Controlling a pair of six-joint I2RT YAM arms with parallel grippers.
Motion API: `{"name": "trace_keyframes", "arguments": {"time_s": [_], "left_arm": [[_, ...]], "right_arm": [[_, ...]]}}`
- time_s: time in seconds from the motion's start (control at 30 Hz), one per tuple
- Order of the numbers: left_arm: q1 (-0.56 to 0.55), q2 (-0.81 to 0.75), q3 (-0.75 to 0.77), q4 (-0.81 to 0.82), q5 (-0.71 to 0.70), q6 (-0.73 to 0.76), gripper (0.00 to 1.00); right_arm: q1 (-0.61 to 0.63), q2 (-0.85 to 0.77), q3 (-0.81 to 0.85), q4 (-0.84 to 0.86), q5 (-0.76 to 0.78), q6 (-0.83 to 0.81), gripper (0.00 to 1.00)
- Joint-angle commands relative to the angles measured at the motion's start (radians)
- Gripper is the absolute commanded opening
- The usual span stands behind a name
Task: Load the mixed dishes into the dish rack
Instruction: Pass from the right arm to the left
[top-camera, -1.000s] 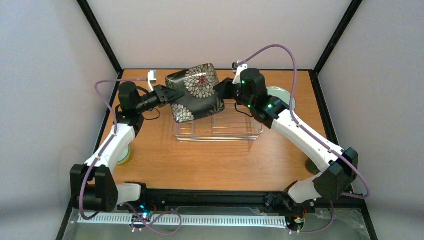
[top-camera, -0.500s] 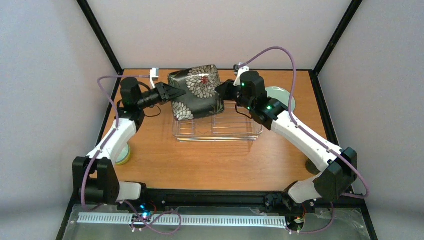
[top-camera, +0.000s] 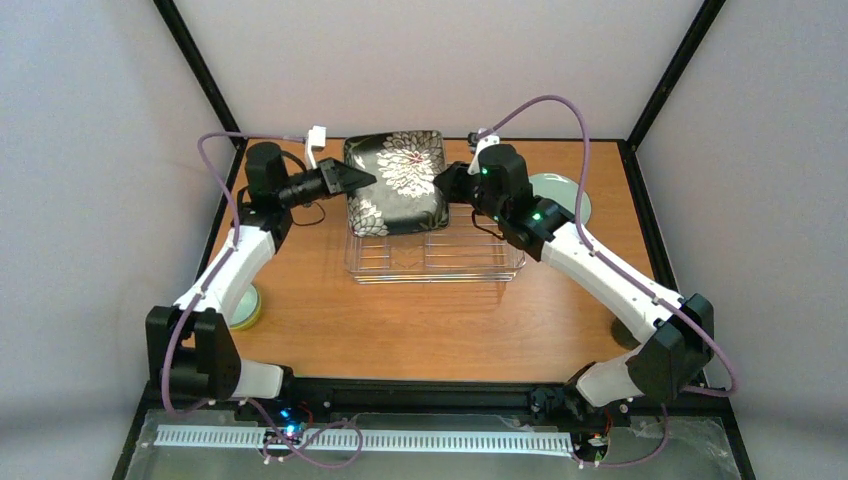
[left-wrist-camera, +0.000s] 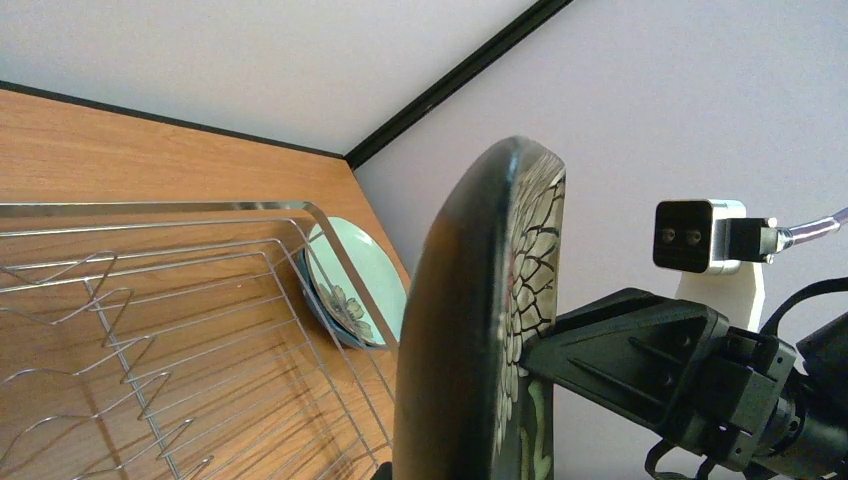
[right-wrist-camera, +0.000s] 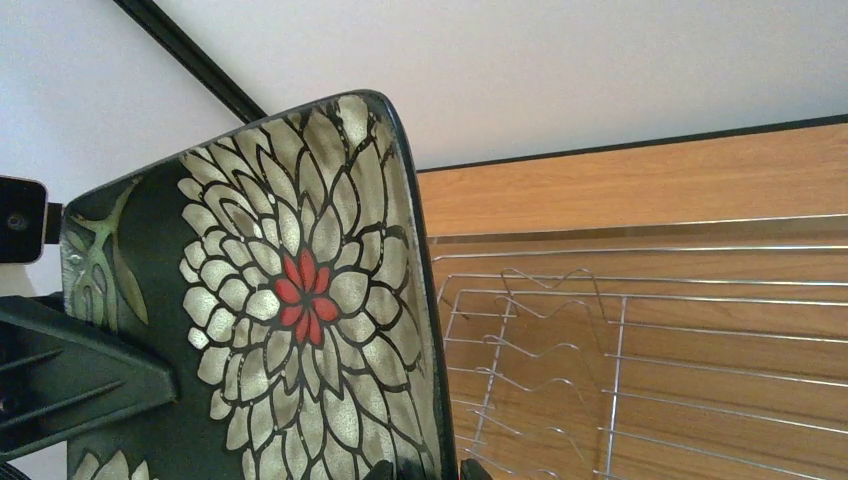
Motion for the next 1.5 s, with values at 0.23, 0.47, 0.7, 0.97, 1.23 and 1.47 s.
{"name": "trace_keyframes", "arguments": {"time_s": [0.23,0.47,0.7,0.97,1.23,1.47], "left_arm": [[-0.018,0.038,0.103,0.068,-0.037,0.040,0.00],[-0.028,0.082,0.129,0.077,-0.062,0.046,0.00],[-0.043,0.151,0.205,0.047,-0.080,0.094,0.00],[-0.087,0.233,0.370,-0.121,-0.136,0.279,0.00],[-0.124,0.309,0.493,-0.158,-0.226,0.396,0.00],[-0.199,0.416,0.635,-0.274,-0.337,0.607,0.00]], "right_arm": [[-0.027,-0.010,-0.014,0.013,-0.033,0.003,0.54],[-0.060,-0.019,-0.009,-0.006,-0.026,-0.006,0.69],[-0.108,-0.048,-0.011,-0.033,-0.017,-0.030,0.70],[-0.139,-0.100,-0.037,-0.054,0.019,-0.075,0.71],[-0.172,-0.141,-0.057,-0.092,0.053,-0.127,0.71],[-0.179,-0.182,-0.082,-0.110,0.138,-0.165,0.71]]}}
